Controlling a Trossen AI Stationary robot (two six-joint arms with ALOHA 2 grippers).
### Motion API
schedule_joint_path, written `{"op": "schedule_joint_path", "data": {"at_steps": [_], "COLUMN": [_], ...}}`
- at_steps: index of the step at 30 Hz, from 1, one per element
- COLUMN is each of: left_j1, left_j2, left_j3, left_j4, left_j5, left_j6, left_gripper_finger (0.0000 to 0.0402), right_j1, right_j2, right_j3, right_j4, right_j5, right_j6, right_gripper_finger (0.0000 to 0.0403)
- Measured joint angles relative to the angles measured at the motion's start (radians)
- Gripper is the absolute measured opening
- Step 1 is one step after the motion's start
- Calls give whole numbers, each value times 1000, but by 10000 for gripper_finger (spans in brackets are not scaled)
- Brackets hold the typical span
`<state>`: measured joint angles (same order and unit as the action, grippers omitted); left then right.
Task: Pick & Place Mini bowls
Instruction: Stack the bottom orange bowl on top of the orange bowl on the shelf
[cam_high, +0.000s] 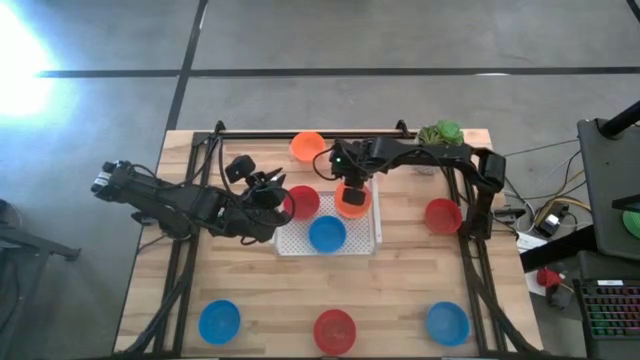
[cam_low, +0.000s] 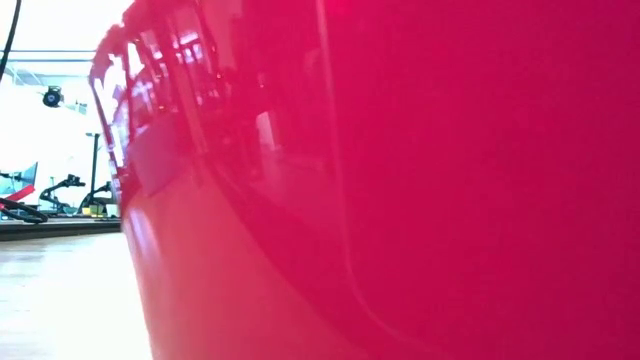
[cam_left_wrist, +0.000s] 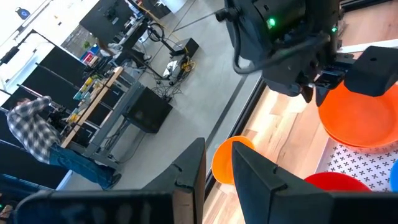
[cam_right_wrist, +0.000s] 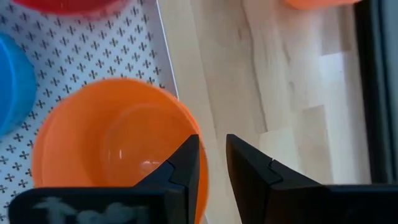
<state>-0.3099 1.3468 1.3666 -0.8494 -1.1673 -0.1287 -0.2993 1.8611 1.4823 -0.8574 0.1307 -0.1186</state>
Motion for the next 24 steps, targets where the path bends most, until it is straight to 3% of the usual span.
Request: {"op": "schedule_joint_path", "data": {"at_steps": [7, 24], "left_j1": [0, 0], "left_j2": [0, 0], "left_j3": [0, 0], "left_j4": [-1, -6], "left_j5": [0, 0], "left_j6": [0, -2], "left_gripper_finger": [78, 78], "right_j1": [0, -4], "right_j2": [-2, -1], "right_j3": [29, -42], "right_j4": [9, 56], "right_j5": [0, 0], "right_j6": [-1, 24], "right_gripper_finger": [69, 73]}}
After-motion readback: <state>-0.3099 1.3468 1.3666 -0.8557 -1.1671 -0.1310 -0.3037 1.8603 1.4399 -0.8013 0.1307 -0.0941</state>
